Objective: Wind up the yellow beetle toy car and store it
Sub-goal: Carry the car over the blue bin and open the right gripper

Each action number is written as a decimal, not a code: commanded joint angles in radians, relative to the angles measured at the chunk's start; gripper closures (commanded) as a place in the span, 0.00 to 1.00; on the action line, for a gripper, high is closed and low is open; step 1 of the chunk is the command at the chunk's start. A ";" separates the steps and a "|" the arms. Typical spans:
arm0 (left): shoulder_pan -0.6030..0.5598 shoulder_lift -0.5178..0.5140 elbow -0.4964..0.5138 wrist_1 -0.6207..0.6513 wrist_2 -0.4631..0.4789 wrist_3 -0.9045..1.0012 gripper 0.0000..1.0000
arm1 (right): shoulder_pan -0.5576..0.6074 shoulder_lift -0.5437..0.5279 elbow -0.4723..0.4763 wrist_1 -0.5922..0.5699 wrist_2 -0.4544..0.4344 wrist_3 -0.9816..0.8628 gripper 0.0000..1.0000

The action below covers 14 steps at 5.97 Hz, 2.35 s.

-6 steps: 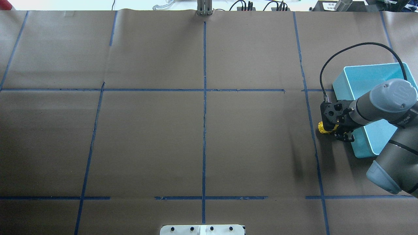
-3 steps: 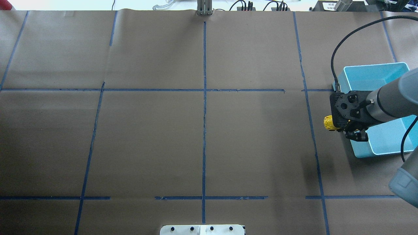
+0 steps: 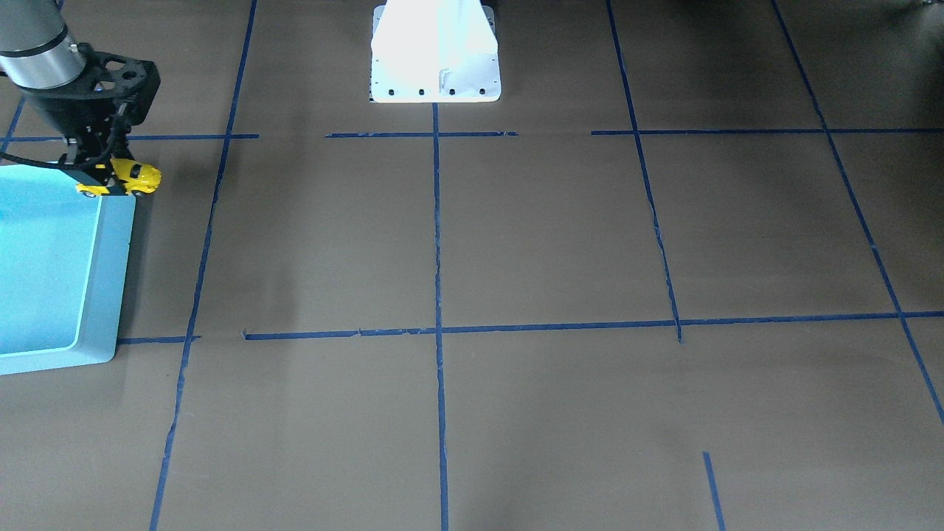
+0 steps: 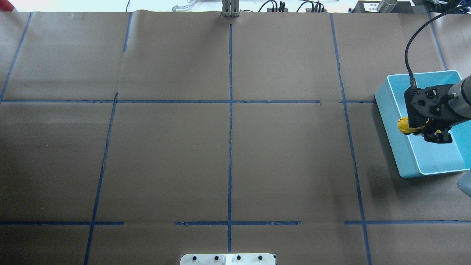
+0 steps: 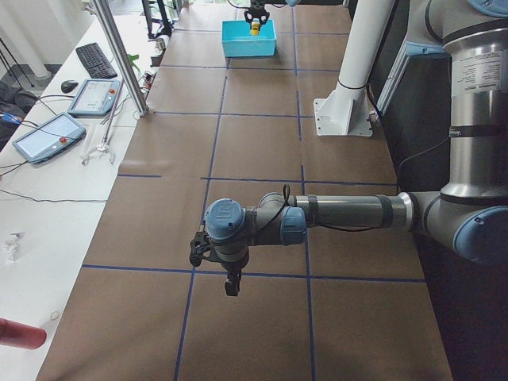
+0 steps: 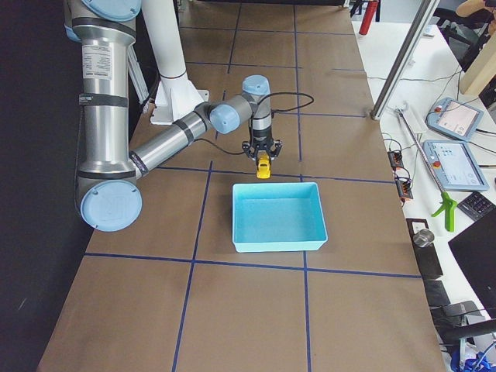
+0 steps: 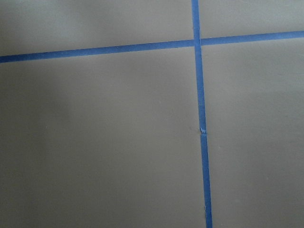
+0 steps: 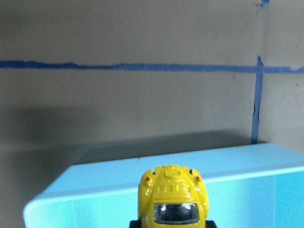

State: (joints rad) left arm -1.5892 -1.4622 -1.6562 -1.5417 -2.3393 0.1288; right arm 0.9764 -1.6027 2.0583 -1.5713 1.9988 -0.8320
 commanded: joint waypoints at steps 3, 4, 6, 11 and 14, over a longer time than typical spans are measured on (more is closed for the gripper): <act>0.000 -0.001 -0.008 0.000 -0.002 -0.003 0.00 | 0.038 0.013 -0.289 0.218 0.012 -0.036 1.00; 0.000 0.000 -0.011 0.000 -0.003 -0.003 0.00 | 0.036 0.036 -0.329 0.218 0.015 -0.036 1.00; 0.000 0.000 -0.011 0.002 -0.006 -0.008 0.00 | 0.025 0.043 -0.354 0.218 0.024 -0.036 0.90; 0.000 -0.001 -0.014 0.002 -0.006 -0.008 0.00 | 0.024 0.047 -0.348 0.218 0.064 -0.027 0.22; 0.000 0.002 -0.014 0.002 -0.006 -0.008 0.00 | 0.071 -0.003 -0.215 0.205 0.107 -0.030 0.00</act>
State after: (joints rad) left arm -1.5892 -1.4615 -1.6704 -1.5401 -2.3455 0.1212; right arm 1.0179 -1.5762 1.7777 -1.3560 2.0945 -0.8609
